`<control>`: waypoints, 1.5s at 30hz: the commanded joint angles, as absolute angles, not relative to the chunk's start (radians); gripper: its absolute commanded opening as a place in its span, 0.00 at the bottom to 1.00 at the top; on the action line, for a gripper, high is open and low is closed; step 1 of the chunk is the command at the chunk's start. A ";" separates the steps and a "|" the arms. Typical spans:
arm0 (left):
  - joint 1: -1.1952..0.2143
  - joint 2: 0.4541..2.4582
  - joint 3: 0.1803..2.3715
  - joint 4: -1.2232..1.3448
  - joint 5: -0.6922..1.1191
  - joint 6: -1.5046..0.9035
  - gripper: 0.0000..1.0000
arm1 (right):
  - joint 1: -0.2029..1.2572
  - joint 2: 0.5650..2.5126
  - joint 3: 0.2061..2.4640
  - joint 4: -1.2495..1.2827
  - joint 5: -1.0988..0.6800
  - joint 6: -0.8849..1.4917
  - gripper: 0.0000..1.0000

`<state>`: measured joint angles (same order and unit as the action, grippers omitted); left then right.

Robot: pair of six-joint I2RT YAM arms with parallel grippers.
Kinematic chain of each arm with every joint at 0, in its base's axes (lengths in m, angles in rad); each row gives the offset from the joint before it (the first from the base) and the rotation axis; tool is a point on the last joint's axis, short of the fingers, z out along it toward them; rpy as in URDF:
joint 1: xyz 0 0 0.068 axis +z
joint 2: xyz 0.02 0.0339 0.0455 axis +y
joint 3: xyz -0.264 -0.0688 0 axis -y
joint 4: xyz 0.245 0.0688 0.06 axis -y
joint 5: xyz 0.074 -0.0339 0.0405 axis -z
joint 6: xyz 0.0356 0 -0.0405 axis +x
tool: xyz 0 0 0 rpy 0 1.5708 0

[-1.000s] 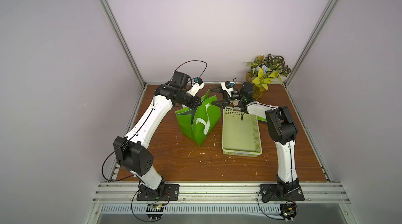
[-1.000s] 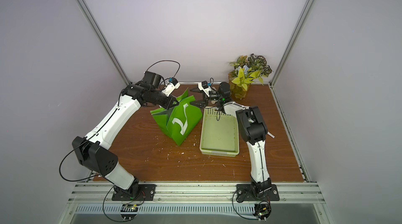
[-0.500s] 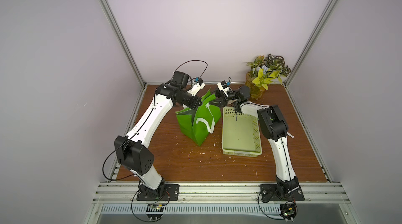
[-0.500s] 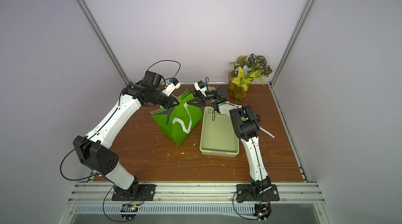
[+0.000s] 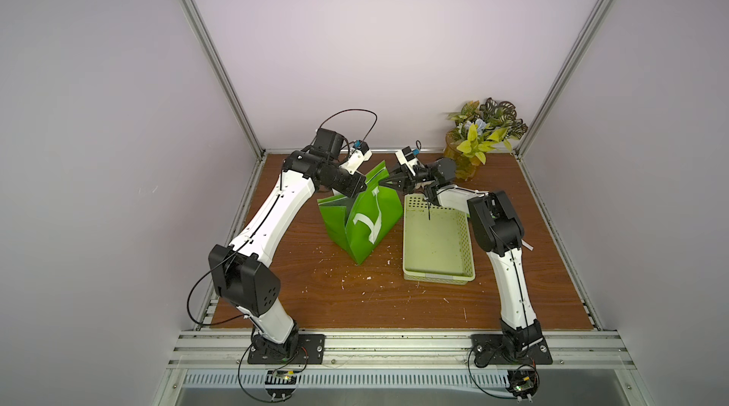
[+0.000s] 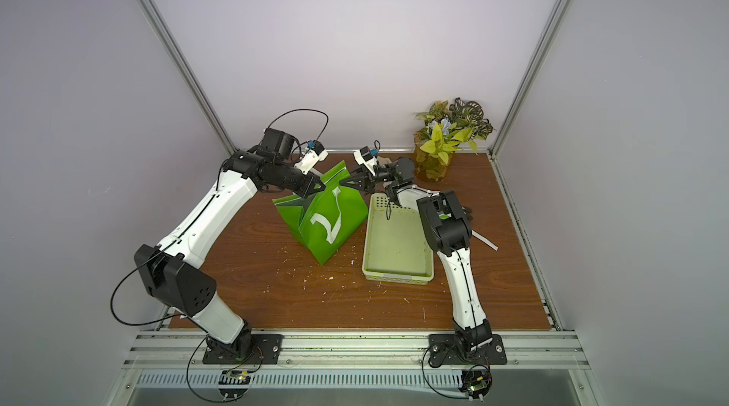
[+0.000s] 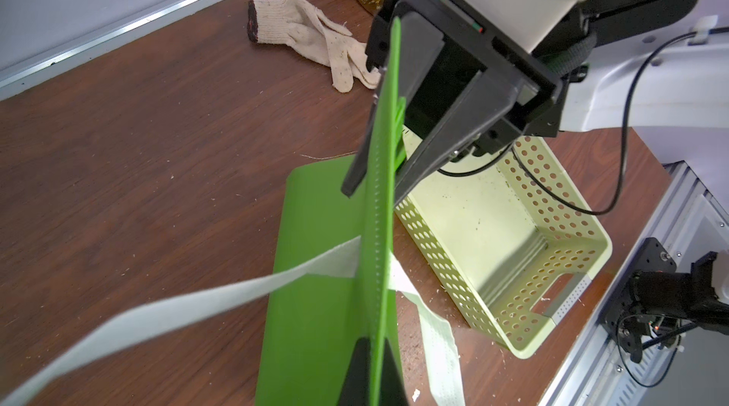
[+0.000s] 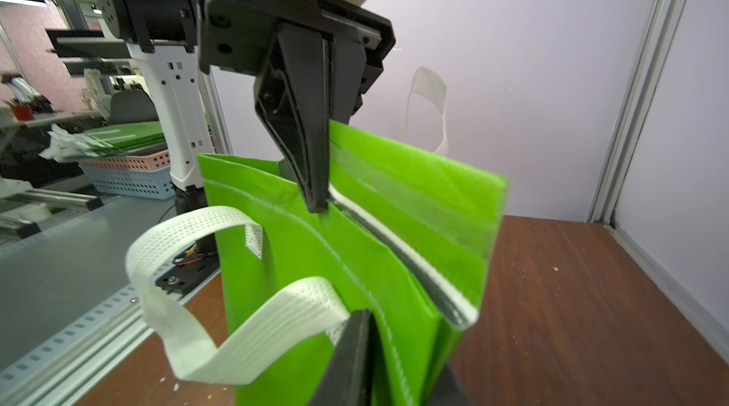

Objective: Place the ice pack in the delivery bag
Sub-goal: Close the delivery bag at the center of the board.

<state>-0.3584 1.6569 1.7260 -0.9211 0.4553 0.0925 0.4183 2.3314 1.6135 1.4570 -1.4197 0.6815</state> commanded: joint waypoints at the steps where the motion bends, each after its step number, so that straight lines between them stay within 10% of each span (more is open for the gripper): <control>1: -0.371 1.675 1.777 -0.891 0.450 0.080 0.00 | 0.415 2.234 1.589 1.322 -1.409 0.554 0.08; 8: -0.371 1.696 1.805 -0.891 0.446 0.077 0.00 | 0.432 2.079 1.628 0.184 -1.203 -0.401 0.00; 13: -0.371 1.697 1.806 -0.890 0.449 0.080 0.06 | 0.438 2.038 1.531 0.376 -1.174 -0.267 0.00; 20: -0.368 1.665 1.810 -0.889 0.421 0.076 0.71 | 0.427 2.028 1.501 0.390 -1.201 -0.284 0.00; 25: -0.314 1.641 1.864 -0.890 0.434 0.005 0.91 | 0.426 2.020 1.492 0.388 -1.196 -0.310 0.00; 45: -0.208 1.776 1.903 -0.885 0.497 -0.063 0.71 | 0.417 2.007 1.466 0.468 -1.205 -0.252 0.00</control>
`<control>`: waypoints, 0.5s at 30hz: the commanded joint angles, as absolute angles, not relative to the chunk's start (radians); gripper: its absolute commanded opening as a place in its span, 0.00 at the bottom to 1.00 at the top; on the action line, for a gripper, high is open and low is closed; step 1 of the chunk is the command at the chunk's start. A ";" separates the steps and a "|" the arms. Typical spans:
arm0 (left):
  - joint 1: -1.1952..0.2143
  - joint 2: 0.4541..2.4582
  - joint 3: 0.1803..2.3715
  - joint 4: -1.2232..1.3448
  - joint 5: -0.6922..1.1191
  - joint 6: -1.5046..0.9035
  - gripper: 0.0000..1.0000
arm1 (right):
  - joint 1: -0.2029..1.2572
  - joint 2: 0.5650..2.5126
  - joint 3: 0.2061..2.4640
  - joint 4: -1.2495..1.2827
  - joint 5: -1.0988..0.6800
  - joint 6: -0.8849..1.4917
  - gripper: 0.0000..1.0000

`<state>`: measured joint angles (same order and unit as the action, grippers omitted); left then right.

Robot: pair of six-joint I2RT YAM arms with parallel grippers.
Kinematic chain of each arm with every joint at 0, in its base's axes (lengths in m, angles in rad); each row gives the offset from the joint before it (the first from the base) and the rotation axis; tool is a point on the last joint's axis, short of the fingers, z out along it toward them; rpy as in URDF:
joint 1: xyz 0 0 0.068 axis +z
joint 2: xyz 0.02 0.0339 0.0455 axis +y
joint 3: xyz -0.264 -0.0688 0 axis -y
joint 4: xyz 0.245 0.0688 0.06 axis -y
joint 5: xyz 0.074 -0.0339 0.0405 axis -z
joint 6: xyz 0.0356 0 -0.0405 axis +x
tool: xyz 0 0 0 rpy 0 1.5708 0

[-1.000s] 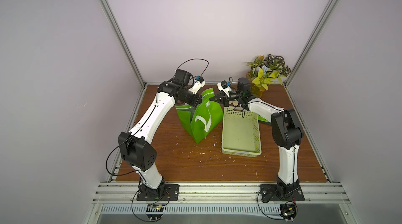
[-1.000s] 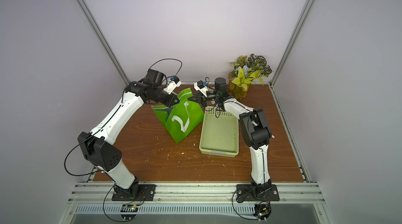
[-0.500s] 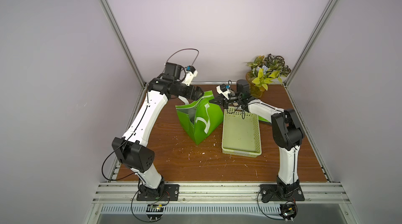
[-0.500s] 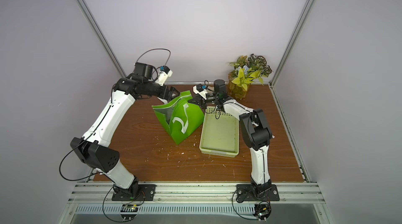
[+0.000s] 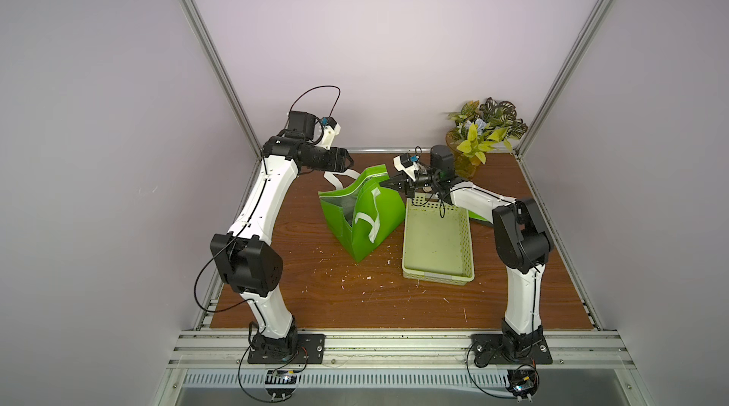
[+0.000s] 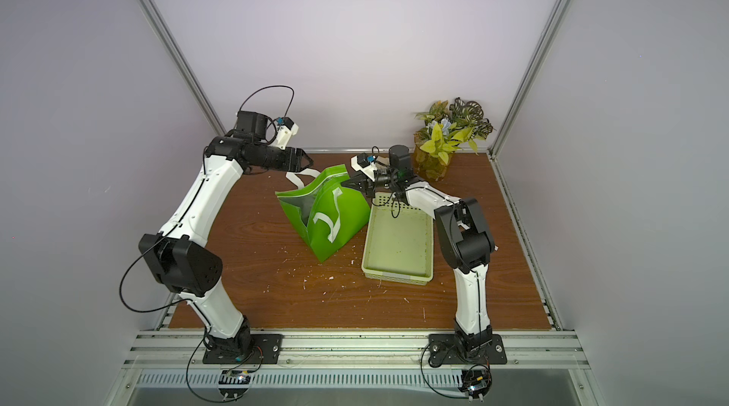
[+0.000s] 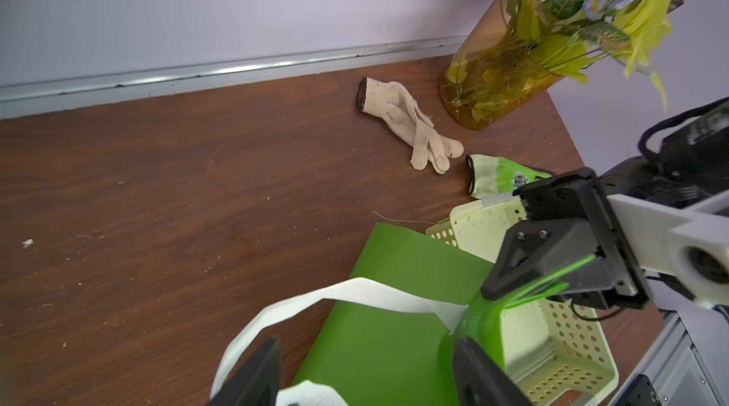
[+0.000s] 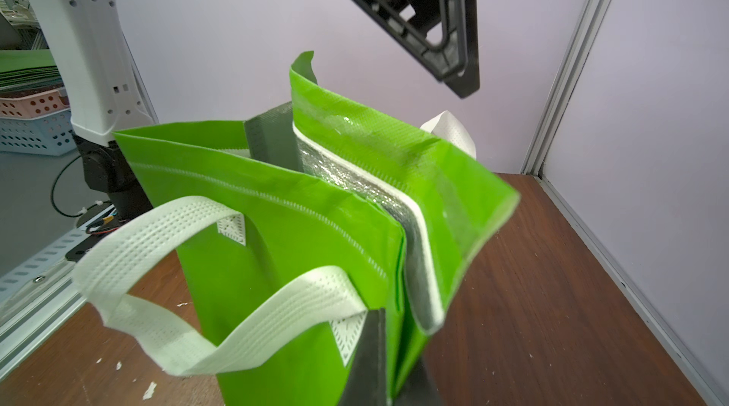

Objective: Place the ice pack in the delivery bag
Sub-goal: Close the delivery bag at the center of the board.

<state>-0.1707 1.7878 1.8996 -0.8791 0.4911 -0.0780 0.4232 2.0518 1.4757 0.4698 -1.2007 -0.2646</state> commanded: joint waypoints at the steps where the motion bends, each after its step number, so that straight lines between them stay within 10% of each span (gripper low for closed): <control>1: -0.217 1.776 1.893 -0.886 0.496 -0.063 0.71 | 0.418 2.008 1.466 0.468 -1.206 -0.253 0.00; 15: -0.261 1.731 1.783 -0.884 0.568 -0.077 0.76 | 0.414 2.023 1.471 0.466 -1.174 -0.253 0.00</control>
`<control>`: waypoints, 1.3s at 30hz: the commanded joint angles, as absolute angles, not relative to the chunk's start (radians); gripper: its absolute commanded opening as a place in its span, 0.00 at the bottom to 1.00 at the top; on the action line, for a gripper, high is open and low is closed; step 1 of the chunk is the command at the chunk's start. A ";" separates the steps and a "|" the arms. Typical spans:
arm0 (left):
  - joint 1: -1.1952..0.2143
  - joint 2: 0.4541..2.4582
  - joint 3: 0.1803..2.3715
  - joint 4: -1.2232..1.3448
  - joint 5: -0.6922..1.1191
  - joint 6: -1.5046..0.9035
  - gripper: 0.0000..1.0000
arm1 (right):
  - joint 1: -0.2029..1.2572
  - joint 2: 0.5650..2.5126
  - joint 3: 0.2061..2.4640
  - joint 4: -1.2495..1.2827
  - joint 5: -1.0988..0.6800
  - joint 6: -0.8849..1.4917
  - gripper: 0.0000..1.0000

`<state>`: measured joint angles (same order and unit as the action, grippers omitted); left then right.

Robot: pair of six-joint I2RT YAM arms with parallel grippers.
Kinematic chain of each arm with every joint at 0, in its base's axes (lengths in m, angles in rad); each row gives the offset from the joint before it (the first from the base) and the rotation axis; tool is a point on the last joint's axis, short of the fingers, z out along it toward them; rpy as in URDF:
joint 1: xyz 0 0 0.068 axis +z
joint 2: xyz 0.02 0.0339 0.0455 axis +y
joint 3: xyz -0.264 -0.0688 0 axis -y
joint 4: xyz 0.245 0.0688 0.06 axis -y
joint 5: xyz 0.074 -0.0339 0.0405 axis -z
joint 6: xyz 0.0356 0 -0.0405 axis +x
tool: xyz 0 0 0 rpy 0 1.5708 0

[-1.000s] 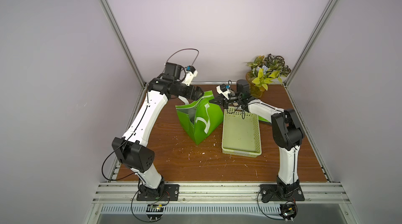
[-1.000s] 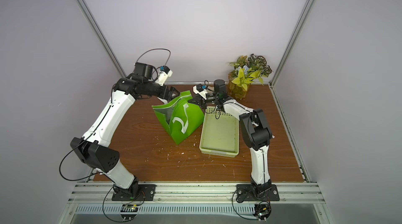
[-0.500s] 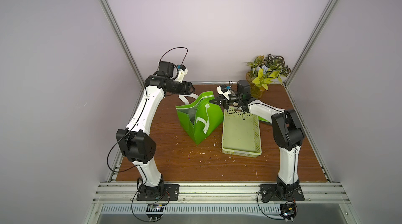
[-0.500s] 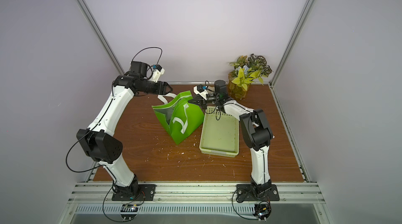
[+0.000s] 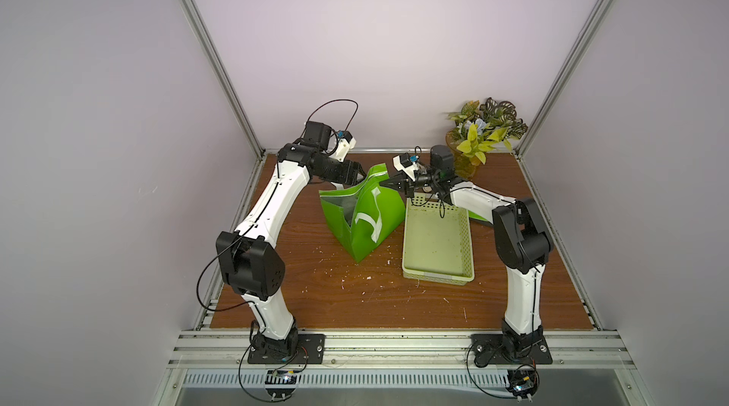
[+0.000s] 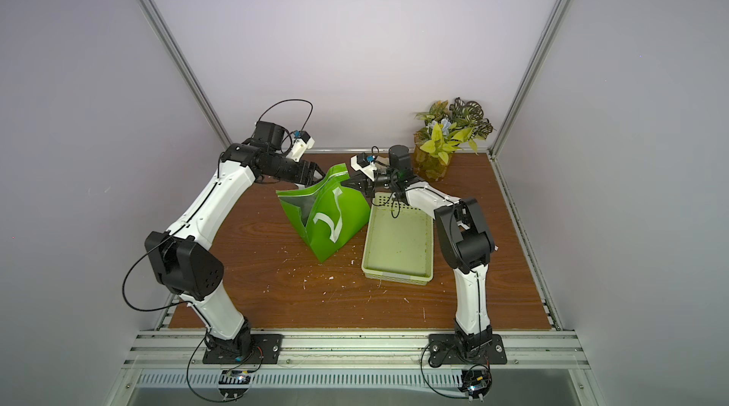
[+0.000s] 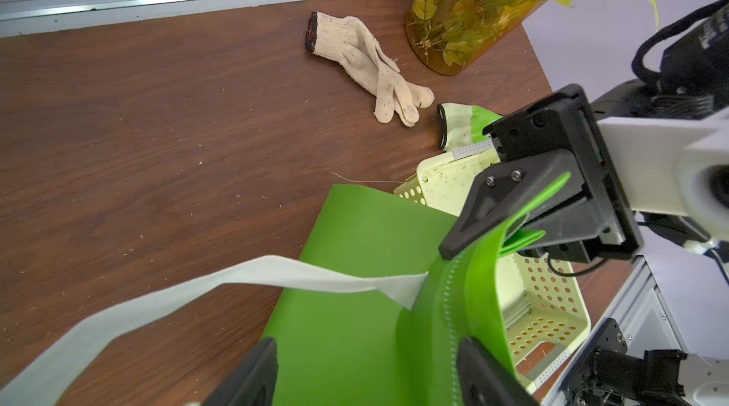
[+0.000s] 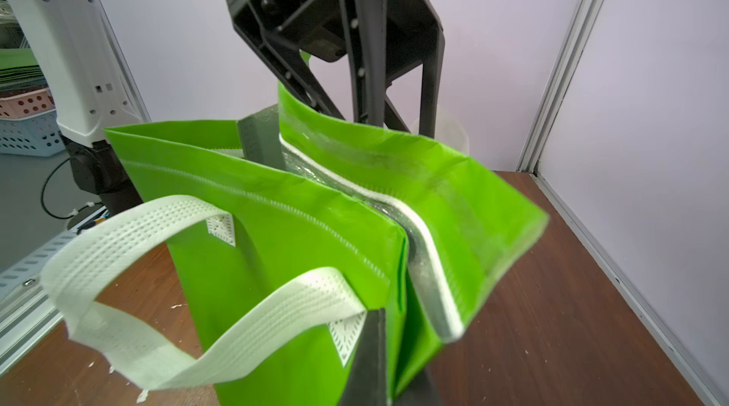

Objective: Place the ice pack in the delivery bag
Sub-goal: Close the delivery bag at the center of the board.

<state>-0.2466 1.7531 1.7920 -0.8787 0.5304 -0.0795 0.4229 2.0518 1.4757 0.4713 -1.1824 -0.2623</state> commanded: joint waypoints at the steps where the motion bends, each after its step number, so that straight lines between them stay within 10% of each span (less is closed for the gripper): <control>1: -0.261 1.732 1.785 -0.884 0.576 -0.080 0.77 | 0.414 2.024 1.471 0.466 -1.172 -0.256 0.00; 39: -0.256 1.780 1.946 -0.885 0.547 -0.133 0.82 | 0.408 2.037 1.486 0.386 -1.173 -0.313 0.00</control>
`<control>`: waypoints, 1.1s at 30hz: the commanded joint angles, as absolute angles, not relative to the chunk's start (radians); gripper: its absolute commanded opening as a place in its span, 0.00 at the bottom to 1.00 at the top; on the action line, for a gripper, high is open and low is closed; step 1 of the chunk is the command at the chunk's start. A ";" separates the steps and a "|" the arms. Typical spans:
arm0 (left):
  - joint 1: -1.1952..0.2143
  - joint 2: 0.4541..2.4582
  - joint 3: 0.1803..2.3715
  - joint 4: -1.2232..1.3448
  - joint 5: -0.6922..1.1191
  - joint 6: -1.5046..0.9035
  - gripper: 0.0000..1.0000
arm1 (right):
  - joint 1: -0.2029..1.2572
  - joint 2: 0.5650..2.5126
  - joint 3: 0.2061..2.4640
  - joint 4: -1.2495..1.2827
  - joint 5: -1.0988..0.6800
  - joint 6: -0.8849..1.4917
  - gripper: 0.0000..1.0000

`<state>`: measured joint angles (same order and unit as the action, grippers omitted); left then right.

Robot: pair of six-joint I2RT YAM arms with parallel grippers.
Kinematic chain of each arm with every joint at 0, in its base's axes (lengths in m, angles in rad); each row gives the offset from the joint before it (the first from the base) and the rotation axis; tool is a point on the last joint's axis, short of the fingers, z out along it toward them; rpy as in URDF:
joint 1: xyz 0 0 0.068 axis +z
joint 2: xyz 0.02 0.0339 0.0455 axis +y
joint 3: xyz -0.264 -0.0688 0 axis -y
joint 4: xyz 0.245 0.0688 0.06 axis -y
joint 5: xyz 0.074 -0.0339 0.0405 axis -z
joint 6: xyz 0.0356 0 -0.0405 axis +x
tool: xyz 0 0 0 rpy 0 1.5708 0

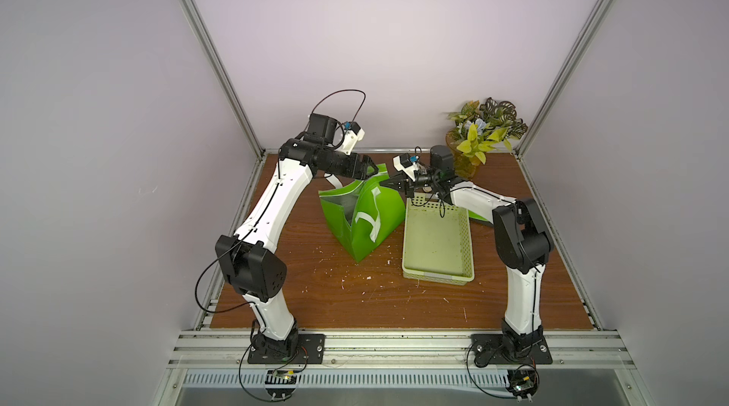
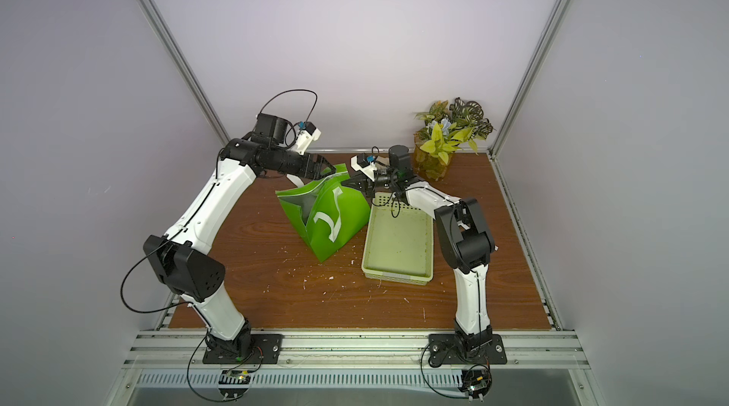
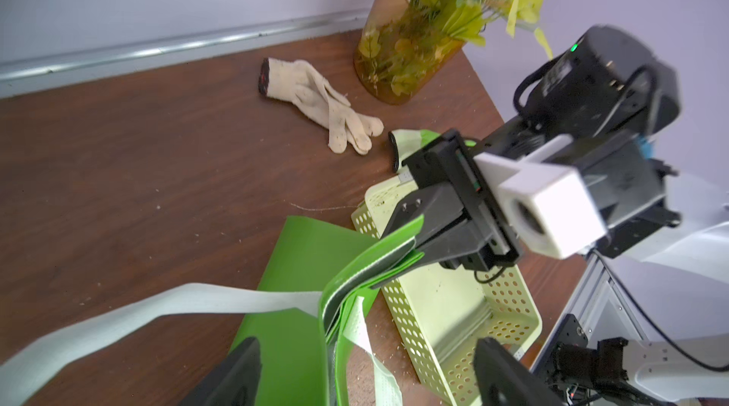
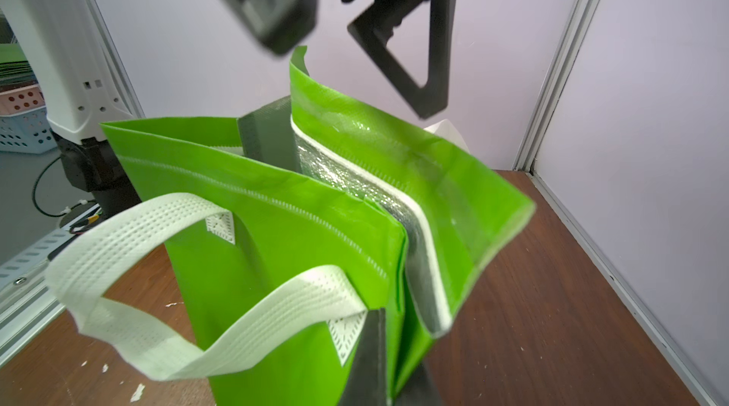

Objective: Place the ice pack in the delivery bag
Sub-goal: Close the delivery bag at the center of the board.

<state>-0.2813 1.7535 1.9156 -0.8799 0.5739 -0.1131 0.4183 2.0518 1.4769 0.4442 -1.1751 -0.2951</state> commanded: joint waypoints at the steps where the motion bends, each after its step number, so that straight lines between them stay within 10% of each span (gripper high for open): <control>1: -0.253 1.787 1.947 -0.886 0.528 -0.135 0.78 | 0.408 2.037 1.486 0.387 -1.173 -0.313 0.00; 9: -0.244 1.849 1.947 -0.887 0.512 -0.137 0.49 | 0.408 2.030 1.479 0.388 -1.177 -0.315 0.00; 33: -0.209 1.855 1.930 -0.887 0.515 -0.137 0.57 | 0.407 2.032 1.487 0.357 -1.170 -0.341 0.00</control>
